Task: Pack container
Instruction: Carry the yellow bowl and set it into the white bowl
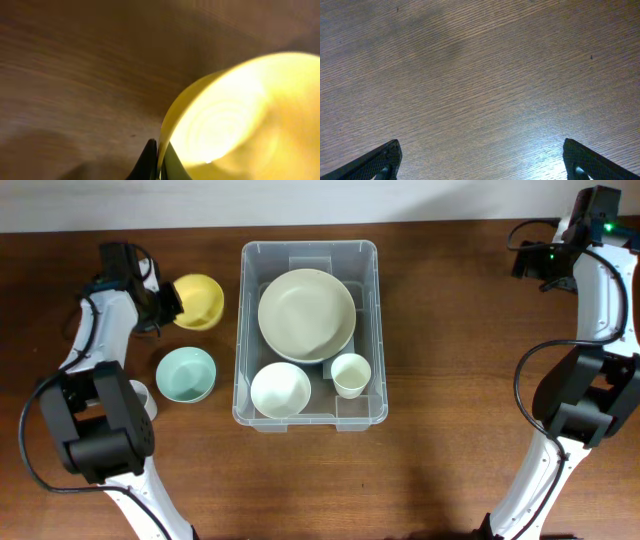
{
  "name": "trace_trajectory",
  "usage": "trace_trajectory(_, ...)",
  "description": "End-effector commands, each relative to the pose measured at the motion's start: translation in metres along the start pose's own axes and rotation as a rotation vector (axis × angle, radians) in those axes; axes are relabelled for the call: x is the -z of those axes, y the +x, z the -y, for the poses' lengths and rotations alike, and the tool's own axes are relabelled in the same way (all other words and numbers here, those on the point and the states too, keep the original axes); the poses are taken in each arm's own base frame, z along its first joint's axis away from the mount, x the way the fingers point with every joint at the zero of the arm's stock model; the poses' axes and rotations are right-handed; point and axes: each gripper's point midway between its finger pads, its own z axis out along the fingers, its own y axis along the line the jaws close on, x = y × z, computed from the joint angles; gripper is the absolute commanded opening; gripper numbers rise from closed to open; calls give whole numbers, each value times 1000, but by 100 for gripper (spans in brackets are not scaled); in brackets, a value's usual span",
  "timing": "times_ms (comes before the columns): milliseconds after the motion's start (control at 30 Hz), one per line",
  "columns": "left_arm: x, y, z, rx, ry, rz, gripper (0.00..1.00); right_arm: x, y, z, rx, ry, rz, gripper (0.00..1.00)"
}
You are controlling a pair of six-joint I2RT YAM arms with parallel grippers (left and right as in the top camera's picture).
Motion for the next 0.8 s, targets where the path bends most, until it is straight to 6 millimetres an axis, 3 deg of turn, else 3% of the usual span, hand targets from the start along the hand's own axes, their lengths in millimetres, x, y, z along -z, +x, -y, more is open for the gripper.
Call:
trace_trajectory(0, 66, -41, 9, -50, -26, 146, 1, 6, -1, 0, -11, -2, 10, 99)
trace_trajectory(167, 105, -31, 30, -79, -10, 139, 1, 6, -1, 0, -11, -2, 10, 99)
trace_trajectory(333, 129, 3, 68, -147, 16, 64, 0, 6, -1, 0, -11, -2, 10, 99)
trace_trajectory(600, 137, 68, 142, -322, 71, -79, 1, 6, -1, 0, -11, -2, 9, 99)
trace_trajectory(767, 139, 105, 167, -399, 82, -166, 1, 6, -1, 0, -11, -2, 10, 99)
